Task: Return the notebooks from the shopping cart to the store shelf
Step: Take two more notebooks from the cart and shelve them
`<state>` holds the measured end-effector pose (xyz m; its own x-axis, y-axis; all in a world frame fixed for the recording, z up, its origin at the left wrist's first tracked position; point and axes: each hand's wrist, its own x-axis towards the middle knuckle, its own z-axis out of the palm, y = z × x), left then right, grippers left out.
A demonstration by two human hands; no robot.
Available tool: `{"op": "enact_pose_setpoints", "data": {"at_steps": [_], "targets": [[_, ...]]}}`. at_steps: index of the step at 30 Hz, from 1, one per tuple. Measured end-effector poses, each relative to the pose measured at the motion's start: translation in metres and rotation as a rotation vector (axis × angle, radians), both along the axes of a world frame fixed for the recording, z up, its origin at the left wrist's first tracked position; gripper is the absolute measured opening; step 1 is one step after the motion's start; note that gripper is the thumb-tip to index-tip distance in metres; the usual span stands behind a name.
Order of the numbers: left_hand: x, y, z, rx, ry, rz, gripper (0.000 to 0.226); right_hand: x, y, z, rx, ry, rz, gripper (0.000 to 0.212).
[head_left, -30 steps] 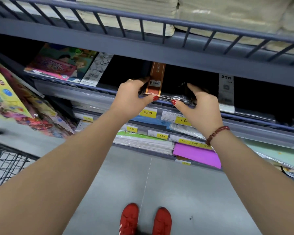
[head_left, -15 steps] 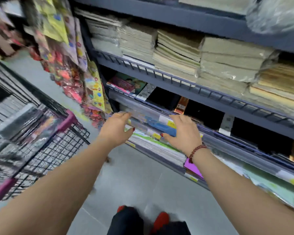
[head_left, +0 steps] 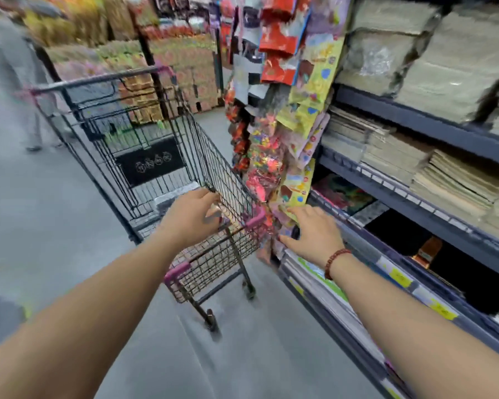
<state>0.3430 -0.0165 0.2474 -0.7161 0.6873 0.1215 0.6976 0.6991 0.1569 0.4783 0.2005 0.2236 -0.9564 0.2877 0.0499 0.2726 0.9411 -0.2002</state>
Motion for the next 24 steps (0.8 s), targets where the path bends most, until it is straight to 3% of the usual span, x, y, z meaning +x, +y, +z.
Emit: {"op": "enact_pose_setpoints", "data": {"at_steps": [11,24], "targets": [[-0.078,-0.163,0.007,0.054,-0.001,-0.017,0.045,-0.096,-0.160,0.017,0.019,-0.034,0.047,0.066],[-0.175,-0.180,-0.041,0.057,-0.143,-0.021,0.047,-0.196,-0.187,-0.040,-0.020,-0.144,-0.006,0.064]]}}
